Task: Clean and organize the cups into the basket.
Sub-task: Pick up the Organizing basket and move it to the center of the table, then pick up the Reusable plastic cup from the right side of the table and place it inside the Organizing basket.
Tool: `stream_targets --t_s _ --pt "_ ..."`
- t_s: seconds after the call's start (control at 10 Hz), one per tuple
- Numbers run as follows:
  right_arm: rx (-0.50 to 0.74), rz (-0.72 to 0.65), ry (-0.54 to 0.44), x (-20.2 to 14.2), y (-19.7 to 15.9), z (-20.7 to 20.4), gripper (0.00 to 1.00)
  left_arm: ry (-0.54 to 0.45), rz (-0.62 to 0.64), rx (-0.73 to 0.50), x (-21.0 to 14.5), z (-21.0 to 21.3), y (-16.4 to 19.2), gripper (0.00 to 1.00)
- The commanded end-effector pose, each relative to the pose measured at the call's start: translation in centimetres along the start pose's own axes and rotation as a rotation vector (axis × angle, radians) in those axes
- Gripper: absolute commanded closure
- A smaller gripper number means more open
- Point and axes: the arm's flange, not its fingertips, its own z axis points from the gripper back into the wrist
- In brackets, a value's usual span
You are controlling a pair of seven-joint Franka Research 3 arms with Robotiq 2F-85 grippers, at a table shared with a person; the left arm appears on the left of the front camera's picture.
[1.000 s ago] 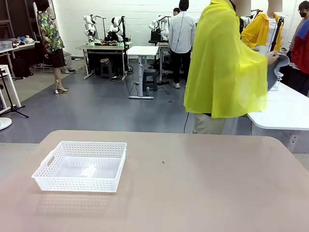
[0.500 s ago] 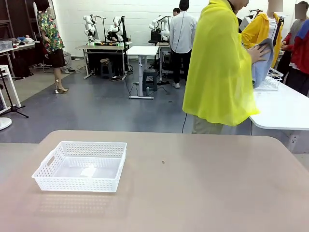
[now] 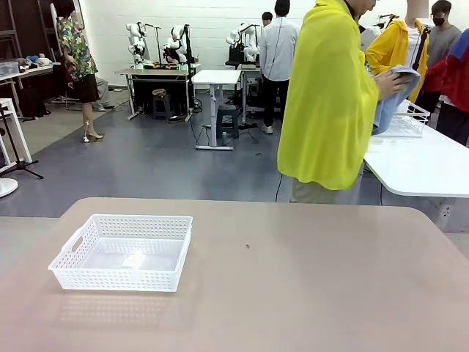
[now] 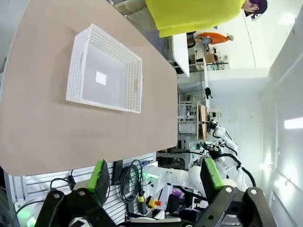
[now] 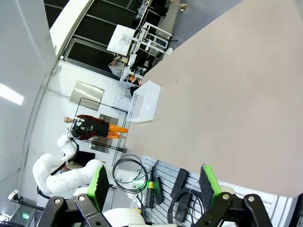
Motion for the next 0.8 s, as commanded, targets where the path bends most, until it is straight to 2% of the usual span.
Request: stream_targets --t_s 0.0,0.7 --pt "0.013 0.013 -0.012 -0.48 -0.07 0.03 0.0 -0.004 -0.009 -0.016 -0.1 0.15 0.07 0.0" --pt "0.013 0.013 -0.012 -0.48 -0.07 0.03 0.0 -0.004 -0.009 -0.016 -0.1 0.15 0.07 0.0"
